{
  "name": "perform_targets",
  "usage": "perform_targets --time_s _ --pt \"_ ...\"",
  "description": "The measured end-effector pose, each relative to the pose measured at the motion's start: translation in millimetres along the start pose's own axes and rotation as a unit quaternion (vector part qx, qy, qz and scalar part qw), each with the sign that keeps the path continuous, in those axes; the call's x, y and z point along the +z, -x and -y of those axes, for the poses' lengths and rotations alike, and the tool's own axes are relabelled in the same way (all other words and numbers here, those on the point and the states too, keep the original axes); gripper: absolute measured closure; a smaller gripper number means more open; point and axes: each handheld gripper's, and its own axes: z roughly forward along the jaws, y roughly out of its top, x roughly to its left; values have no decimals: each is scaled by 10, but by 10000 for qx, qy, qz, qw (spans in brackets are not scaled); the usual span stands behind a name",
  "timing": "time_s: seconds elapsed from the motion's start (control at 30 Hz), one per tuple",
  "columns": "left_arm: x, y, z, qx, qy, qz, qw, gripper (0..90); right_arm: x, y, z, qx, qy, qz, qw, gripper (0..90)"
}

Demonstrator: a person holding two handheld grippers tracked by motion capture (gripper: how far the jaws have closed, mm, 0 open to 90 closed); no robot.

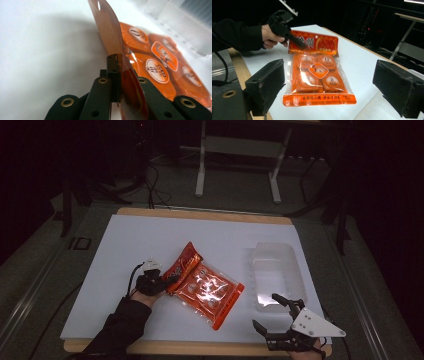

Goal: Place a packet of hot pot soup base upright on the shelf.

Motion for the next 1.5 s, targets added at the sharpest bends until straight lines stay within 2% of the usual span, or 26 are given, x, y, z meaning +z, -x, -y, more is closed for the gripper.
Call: perform_targets --time_s 0.1,0.2,0.27,0.43,0.53,0.57,0.67,0.77,0.93,1.13,1.2,1.23,1.5 --pt "-53 45 -43 39 98 37 9999 896 0 1 -2 -10 -8 19 10000 103" --pt "-137 120 -106 224 217 102 9995 897 -8 6 -2 55 -5 14 10000 103" --pt "-201 168 -155 265 322 178 9990 897 -19 18 -4 109 37 63 9999 103" --pt "-336 355 -296 663 501 270 9962 897 -44 35 -11 174 102 109 9997 103" --pt "-384 473 -367 810 576 290 9946 898 -46 37 -14 166 90 179 9997 103" --pt "-408 558 -400 918 663 293 9931 898 -46 33 -18 158 69 244 9996 103" --pt "-424 632 -437 1004 704 281 9921 898 -55 40 -24 162 94 286 9994 103" --pt "-442 745 -509 1078 759 401 9905 898 -65 49 -24 182 112 286 9994 107" --pt "-434 833 -570 1168 824 483 9886 897 -85 52 -19 124 179 319 9993 133" --pt "-395 930 -654 1265 876 565 9865 898 -146 72 -33 226 339 376 9985 137" --pt "-398 996 -692 1324 920 657 9847 898 -161 88 -40 289 370 397 9981 129" --pt "-398 996 -692 1324 920 657 9847 898 -162 91 -41 307 364 391 9981 128" --pt "-398 1159 -828 1596 999 856 9784 898 -177 91 -54 294 379 455 9978 128"
